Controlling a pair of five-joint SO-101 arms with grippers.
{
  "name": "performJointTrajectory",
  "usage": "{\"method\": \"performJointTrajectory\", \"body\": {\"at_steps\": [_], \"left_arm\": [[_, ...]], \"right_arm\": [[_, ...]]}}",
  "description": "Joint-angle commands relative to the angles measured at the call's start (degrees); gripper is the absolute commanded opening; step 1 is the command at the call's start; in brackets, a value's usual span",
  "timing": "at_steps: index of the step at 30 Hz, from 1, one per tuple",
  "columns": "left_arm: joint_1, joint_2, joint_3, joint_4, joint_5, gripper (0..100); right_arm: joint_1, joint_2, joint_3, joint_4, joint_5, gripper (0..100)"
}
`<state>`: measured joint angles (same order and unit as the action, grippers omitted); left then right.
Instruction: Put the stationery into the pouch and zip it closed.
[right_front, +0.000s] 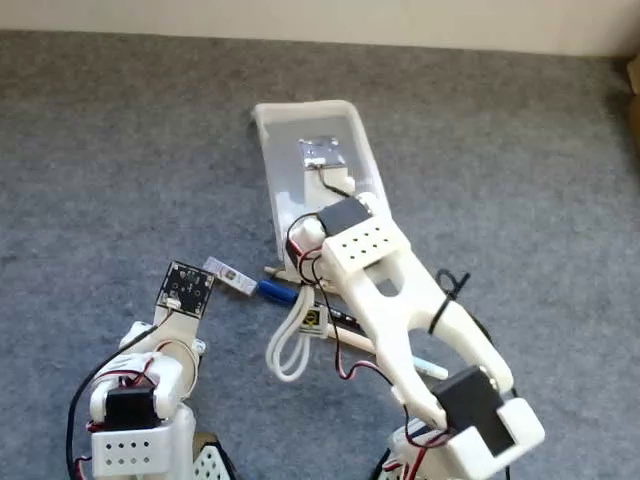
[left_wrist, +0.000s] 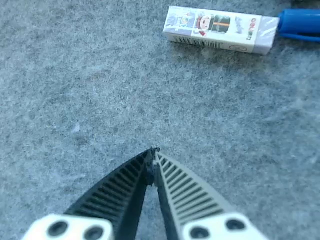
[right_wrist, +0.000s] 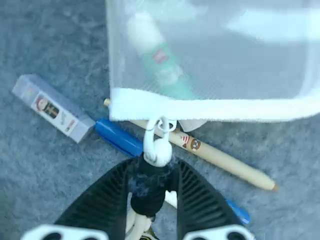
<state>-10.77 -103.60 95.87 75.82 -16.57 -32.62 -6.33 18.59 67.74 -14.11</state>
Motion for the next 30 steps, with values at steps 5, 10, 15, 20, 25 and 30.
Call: {"method": "performJointTrajectory", "body": {"at_steps": [5,10,15,20,25,30], "left_arm": [[0.9,-0.6,1.3,0.2,-0.4,1],[0.9,-0.6,1.3,0.2,-0.4,1],[1.0,-0.6,1.3,0.2,-0.4,1],[1.0,-0.6,1.3,0.2,-0.4,1],[0.6,-0.8,0.8,0.2,-0.3,1],[-3.0,-0.8,-6.1,-0.7,-0.3,1]], "right_arm": [[0.7,-6.2,-0.7,0.3,5.6,0.4],[0.7,-8.3,-1.0,2.6,6.8,0.4],[0.6,-11.7,-0.9,6.6,16.5,0.4],[0.7,-13.4,0.0,4.6,17.0,0.4],[0.7,-13.5,3.2,0.2,17.0,0.4],[0.5,-13.6,4.0,-1.1,17.0,0.4]]}}
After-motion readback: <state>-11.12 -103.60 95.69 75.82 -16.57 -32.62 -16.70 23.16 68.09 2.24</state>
